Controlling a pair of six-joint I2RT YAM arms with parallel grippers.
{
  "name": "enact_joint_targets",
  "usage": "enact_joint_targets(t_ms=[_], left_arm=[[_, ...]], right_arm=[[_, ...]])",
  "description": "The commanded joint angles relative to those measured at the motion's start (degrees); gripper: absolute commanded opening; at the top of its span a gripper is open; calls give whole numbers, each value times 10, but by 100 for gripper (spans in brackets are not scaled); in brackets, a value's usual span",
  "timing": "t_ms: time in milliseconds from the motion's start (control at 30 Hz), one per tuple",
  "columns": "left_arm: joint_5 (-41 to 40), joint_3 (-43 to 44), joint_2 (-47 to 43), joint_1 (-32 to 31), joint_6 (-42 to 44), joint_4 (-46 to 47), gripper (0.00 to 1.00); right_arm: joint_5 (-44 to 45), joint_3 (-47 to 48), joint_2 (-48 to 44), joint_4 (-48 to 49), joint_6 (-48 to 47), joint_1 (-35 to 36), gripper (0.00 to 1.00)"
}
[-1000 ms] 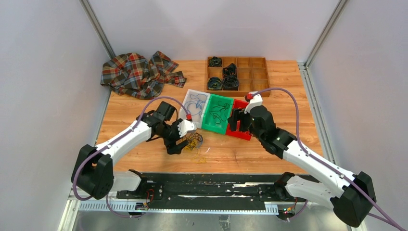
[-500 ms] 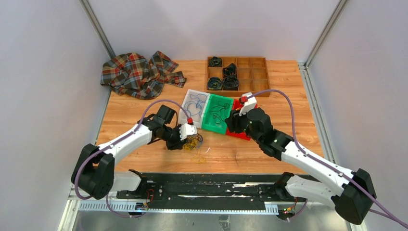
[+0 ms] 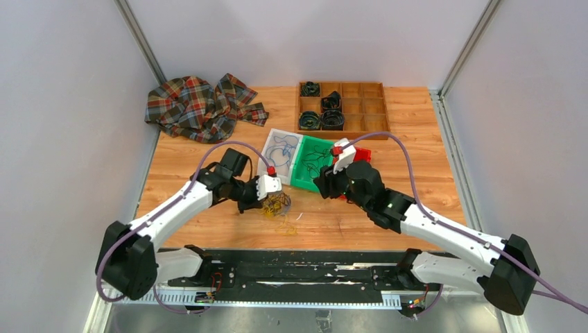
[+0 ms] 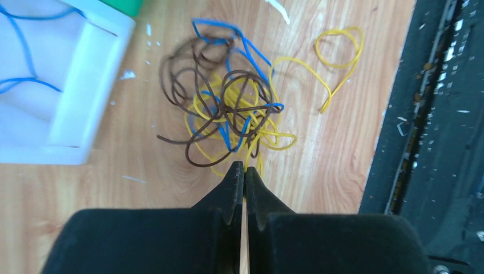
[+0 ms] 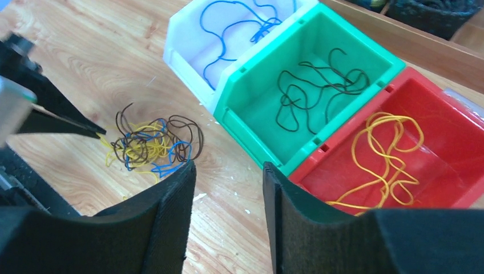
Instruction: Untangle the cables
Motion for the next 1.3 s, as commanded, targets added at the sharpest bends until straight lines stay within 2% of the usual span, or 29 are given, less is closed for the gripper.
enact_joint_targets(t_ms=[0, 233, 600, 967, 1267], left_arm=[[34, 63, -61, 2, 4, -106, 1], [29, 142, -105, 2, -69, -177, 1], [52, 220, -118, 2, -76, -264, 1], [99, 280, -116, 2, -121, -291, 1], [105, 314, -105, 2, -130, -307, 1]], right_arm=[[-38, 24, 17, 49, -39, 36, 52], [-70, 74, 95, 101, -81, 119, 62], [-59, 169, 215, 146, -94, 171, 63], [-13, 126, 241, 262, -88, 183, 61], [43, 114, 249, 304, -104, 198, 62]])
